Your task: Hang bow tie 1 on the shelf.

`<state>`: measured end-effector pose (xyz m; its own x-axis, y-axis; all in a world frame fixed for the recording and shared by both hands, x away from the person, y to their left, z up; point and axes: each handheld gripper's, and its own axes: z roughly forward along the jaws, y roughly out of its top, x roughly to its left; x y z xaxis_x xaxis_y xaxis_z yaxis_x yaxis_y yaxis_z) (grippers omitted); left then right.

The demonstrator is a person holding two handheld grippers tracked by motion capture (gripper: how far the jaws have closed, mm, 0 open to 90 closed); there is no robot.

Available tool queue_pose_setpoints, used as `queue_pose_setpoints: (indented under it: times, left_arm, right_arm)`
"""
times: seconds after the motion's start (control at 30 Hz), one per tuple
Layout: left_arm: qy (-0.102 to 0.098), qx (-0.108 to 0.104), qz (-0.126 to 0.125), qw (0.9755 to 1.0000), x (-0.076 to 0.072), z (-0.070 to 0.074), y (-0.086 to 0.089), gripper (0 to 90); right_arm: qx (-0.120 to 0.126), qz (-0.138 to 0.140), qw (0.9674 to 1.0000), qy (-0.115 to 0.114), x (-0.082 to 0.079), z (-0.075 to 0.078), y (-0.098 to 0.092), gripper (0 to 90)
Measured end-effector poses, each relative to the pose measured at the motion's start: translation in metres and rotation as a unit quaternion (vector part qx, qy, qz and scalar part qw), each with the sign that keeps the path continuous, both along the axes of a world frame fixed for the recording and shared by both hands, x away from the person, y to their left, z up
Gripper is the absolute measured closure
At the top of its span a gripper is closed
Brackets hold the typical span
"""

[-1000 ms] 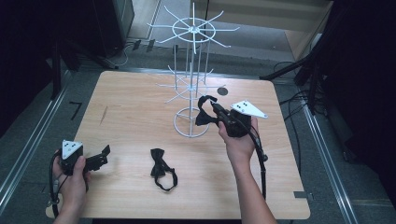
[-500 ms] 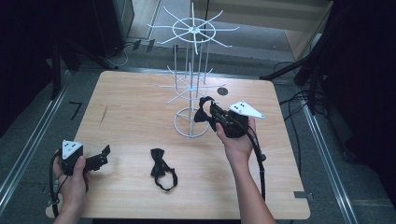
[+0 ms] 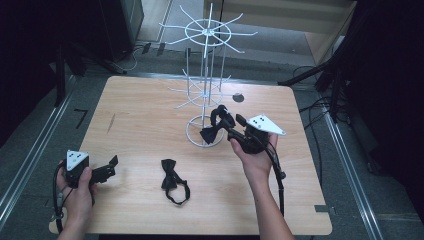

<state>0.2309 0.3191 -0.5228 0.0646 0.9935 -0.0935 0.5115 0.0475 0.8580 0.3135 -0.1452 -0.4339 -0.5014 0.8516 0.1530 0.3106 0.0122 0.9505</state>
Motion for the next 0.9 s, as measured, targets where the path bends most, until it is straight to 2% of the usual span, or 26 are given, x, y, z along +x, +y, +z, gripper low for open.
queue_pose_setpoints:
  times: [0.1,0.4,0.6,0.9]
  left_arm:
    - [0.0,0.001,0.0,1.0,0.0,0.0,0.0,0.0]
    - [-0.002,0.003,-0.001,1.0,0.0,0.0,0.0,0.0]
    - [0.0,0.005,-0.001,1.0,-0.001,0.0,-0.001,0.0]
    - [0.0,0.005,-0.002,1.0,-0.001,0.0,-0.001,0.0]
  right_arm:
    - [0.003,0.004,1.0,0.001,-0.006,-0.002,0.0,48.4]
    - [-0.009,0.007,0.9999,0.003,-0.022,-0.011,0.002,48.4]
    - [-0.021,0.018,0.9996,0.007,-0.033,-0.019,0.006,50.4]
    - [-0.02,0.038,0.9989,0.02,-0.046,-0.034,0.014,51.7]
